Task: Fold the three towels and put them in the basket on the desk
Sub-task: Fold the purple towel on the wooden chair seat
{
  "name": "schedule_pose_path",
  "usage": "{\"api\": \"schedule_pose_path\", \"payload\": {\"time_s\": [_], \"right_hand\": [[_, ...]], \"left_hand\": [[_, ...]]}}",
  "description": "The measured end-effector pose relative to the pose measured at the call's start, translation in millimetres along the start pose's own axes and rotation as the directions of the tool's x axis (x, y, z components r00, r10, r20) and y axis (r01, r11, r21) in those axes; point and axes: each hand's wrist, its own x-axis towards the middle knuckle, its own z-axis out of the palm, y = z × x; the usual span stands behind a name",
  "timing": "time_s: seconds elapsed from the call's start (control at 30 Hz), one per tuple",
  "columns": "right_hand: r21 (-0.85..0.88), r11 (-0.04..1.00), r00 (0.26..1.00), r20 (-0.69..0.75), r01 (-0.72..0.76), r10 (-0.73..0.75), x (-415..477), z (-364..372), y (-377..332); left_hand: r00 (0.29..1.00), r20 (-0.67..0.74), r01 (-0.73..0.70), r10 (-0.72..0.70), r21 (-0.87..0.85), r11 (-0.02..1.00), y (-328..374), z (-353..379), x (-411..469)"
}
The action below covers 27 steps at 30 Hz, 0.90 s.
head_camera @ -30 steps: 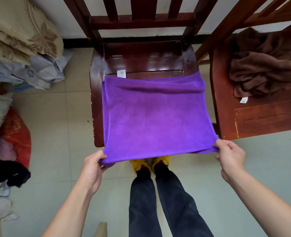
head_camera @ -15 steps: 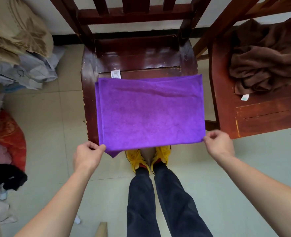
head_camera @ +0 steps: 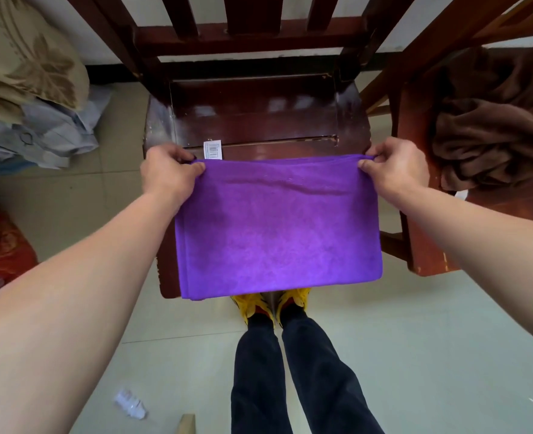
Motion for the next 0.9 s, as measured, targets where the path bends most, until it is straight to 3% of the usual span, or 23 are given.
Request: {"api": "schedule_pose_path", "payload": {"time_s": [0.13,0.2,0.3,0.4,0.57,0.73,0.9], "right_hand": [[-0.055,0.993,0.994,-0.032,0.104,-0.106,0.0,-5.1,1.3],[-0.119,0.979,0.984,-0.048,0.165,-0.172,1.6,-6.2,2.8],[-0.203,0.931,0.951,0.014,0.304,-0.307,0.4,-7.9,3.6],[-0.214,0.908,0.933,0.065,0.359,-0.354,1.5,-9.8,4.3],[-0.248,0.884,0.914,0.008,0.396,-0.407,0.5,-15.5,6.0],[-0.232,0.856,0.887,0.152,0.461,-0.437,5.5,-12.9,1.9],[-0.194,0.922,0.916,0.297,0.334,-0.269,17.8,-9.1,-19.6]], "left_hand": [[0.964,0.072,-0.265,0.256,0.216,0.94,-2.6,-6.5,0.4],[0.9,0.182,-0.436,0.396,0.342,0.833,-3.9,-9.6,0.0],[0.826,0.316,-0.564,0.467,0.461,0.685,-6.1,-10.5,2.0],[0.831,0.324,-0.556,0.452,0.474,0.683,-3.7,-14.0,3.8],[0.837,0.349,-0.541,0.421,0.41,0.735,-3.6,-34.3,0.0],[0.882,0.323,-0.464,0.342,0.476,0.747,-13.2,-36.6,0.1],[0.916,0.309,-0.394,0.257,0.569,0.722,-7.4,-21.3,11.3]]}}
